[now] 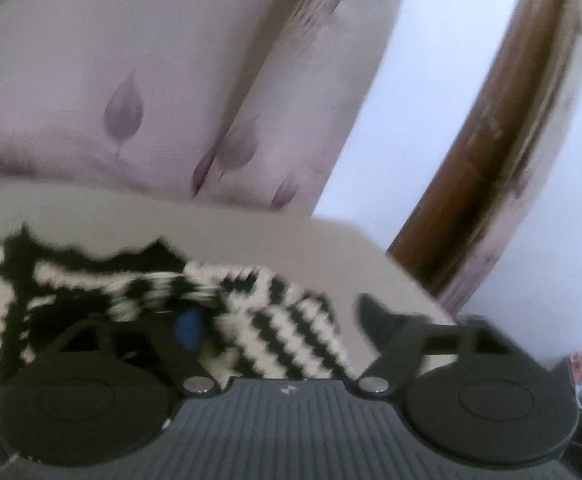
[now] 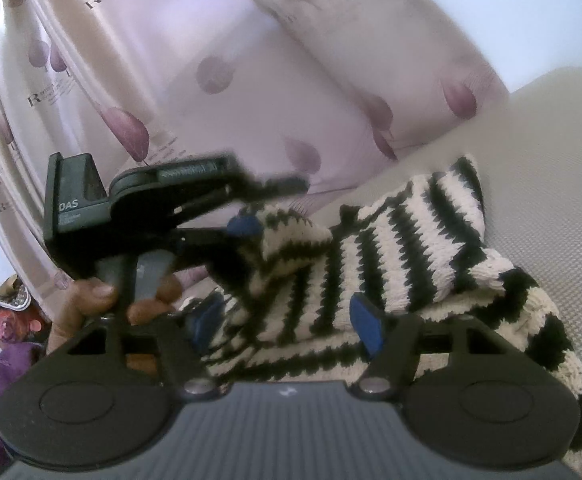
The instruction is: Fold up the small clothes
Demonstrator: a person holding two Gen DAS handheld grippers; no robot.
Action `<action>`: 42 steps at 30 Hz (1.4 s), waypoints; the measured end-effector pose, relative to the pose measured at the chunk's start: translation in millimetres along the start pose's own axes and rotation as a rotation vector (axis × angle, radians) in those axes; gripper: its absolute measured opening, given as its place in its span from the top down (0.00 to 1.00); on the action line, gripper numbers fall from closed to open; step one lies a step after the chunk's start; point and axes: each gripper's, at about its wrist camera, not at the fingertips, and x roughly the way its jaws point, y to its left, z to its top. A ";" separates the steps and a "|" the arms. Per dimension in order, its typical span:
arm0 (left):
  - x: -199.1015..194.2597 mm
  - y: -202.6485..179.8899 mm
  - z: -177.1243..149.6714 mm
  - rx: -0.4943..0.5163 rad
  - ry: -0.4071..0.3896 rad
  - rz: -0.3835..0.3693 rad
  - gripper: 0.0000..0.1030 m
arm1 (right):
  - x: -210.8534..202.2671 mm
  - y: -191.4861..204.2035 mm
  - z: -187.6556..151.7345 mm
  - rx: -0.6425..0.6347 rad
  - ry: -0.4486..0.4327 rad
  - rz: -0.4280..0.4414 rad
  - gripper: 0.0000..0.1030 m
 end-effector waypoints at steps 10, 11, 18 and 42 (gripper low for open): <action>-2.9 -35.1 24.0 0.150 -0.001 -0.018 0.01 | -1.6 6.8 -2.7 -0.027 -0.002 -0.016 0.31; 4.5 -45.3 25.5 0.212 0.036 -0.016 0.01 | -1.1 7.8 -2.9 -0.033 0.000 -0.020 0.30; 31.9 -85.4 3.5 0.481 0.145 -0.024 0.01 | -2.0 4.6 -2.2 -0.019 0.004 -0.023 0.30; 3.1 47.9 -11.4 -0.322 0.162 -0.362 0.01 | 2.1 55.4 24.8 -0.349 -0.038 -0.174 0.26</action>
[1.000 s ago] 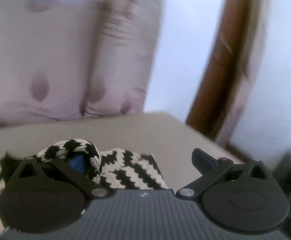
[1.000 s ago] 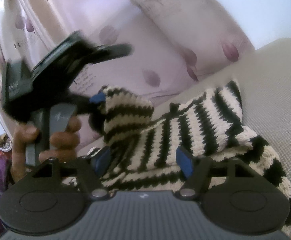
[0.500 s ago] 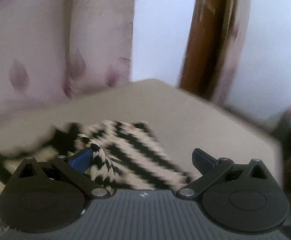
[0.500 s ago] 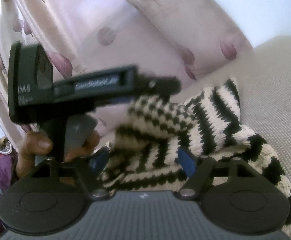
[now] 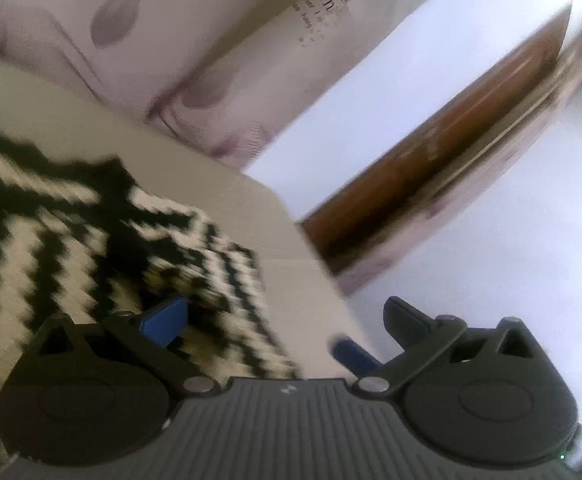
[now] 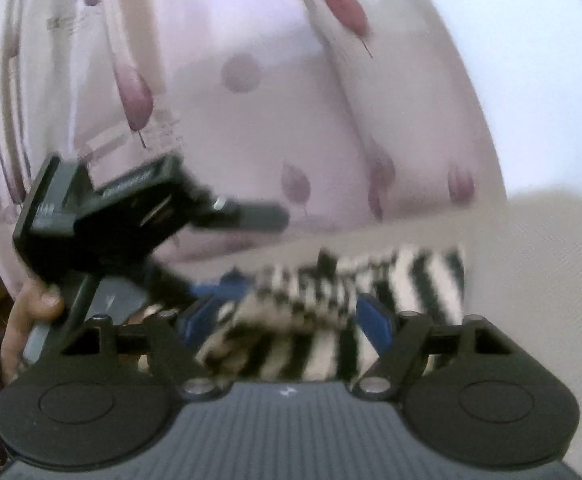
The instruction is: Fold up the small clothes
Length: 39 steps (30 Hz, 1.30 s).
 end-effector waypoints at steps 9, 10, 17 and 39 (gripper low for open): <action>-72.3 -1.5 -48.9 0.081 -0.031 0.005 0.01 | -4.6 -51.1 28.1 0.087 0.050 -0.093 0.26; -85.3 3.1 -53.5 0.095 -0.059 0.064 0.01 | -3.4 -50.3 29.1 0.079 0.063 -0.079 0.26; -152.7 51.9 -75.8 0.076 -0.215 0.375 0.01 | 41.9 18.8 40.1 -0.203 0.174 0.029 0.27; -144.3 47.8 -89.1 0.144 -0.210 0.444 0.00 | 33.5 -144.4 -24.1 0.583 0.147 0.110 0.78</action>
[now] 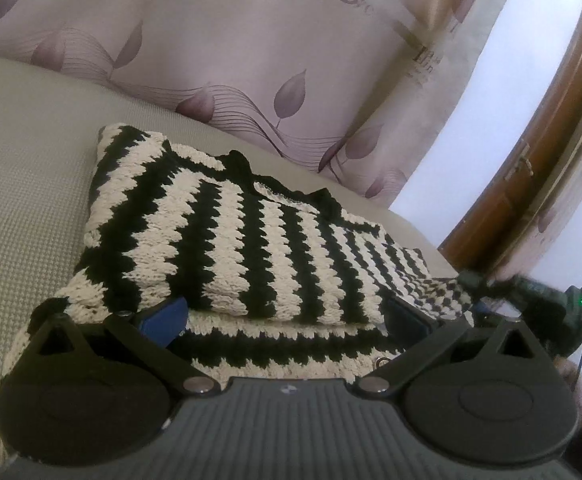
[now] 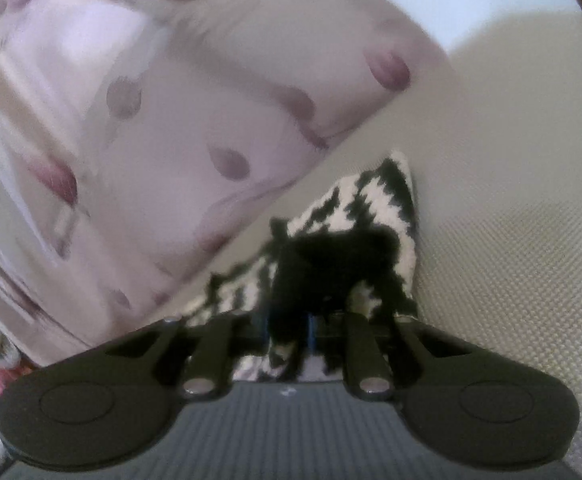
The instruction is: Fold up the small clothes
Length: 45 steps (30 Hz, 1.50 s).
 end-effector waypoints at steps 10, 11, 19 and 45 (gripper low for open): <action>-0.8 0.3 1.2 0.004 0.000 0.005 0.00 | 8.5 -14.1 24.0 0.135 0.086 0.020 0.55; -0.9 0.5 1.1 0.002 0.000 0.006 0.00 | 11.5 -11.0 25.6 0.099 0.105 -0.008 0.74; -6.7 1.9 0.1 -0.006 -0.036 0.039 0.00 | 37.5 38.4 47.8 -0.146 0.130 -0.044 0.91; -7.7 4.8 3.4 -0.035 -0.053 0.077 0.00 | 59.7 -25.7 55.6 0.006 0.085 -0.168 0.90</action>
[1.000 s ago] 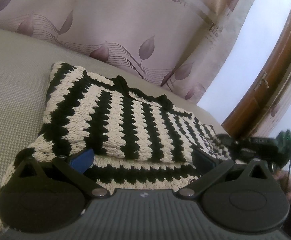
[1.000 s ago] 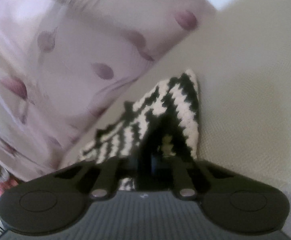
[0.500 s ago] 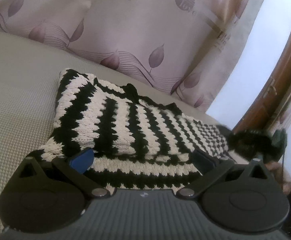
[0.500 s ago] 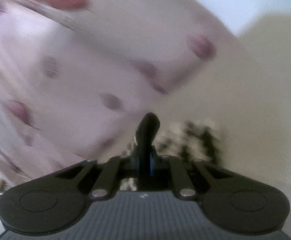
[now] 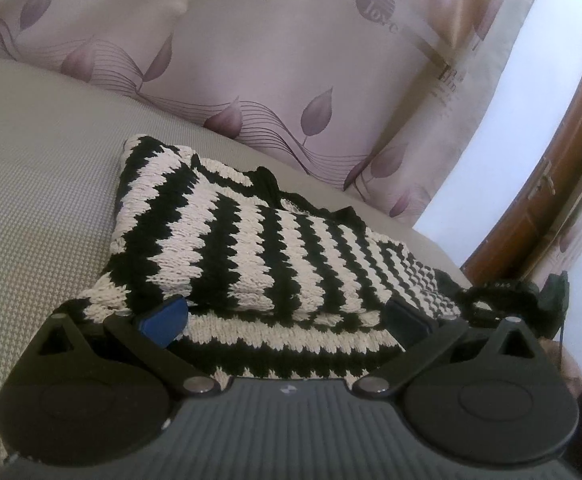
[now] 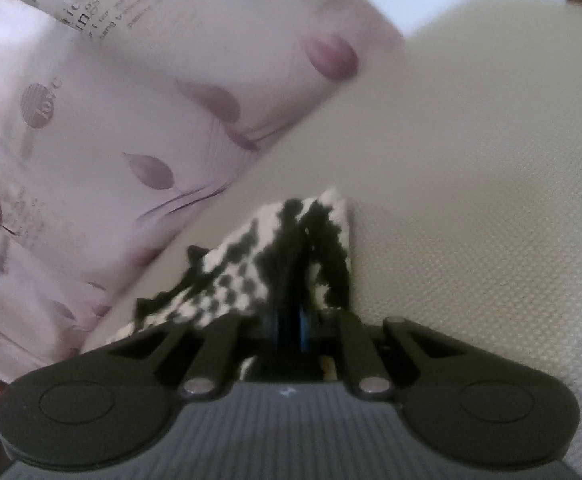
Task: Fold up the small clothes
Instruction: 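Release the folded cardigan with both grippers and pull them back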
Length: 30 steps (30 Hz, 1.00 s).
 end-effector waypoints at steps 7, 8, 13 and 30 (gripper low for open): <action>0.6 0.4 -0.1 0.000 0.001 0.002 0.00 | -27.2 14.0 -9.6 -0.067 -0.121 -0.010 0.88; 1.0 0.5 -0.1 0.000 0.002 0.004 0.00 | -25.8 18.6 -12.2 -0.107 -0.106 -0.032 0.89; 1.3 1.3 0.7 -0.005 0.003 0.018 0.00 | -18.6 18.3 -13.2 -0.156 -0.045 -0.106 0.88; -151.7 -14.6 -42.2 0.092 0.074 0.123 0.01 | -232.6 31.9 -168.7 -0.368 -0.027 0.007 0.23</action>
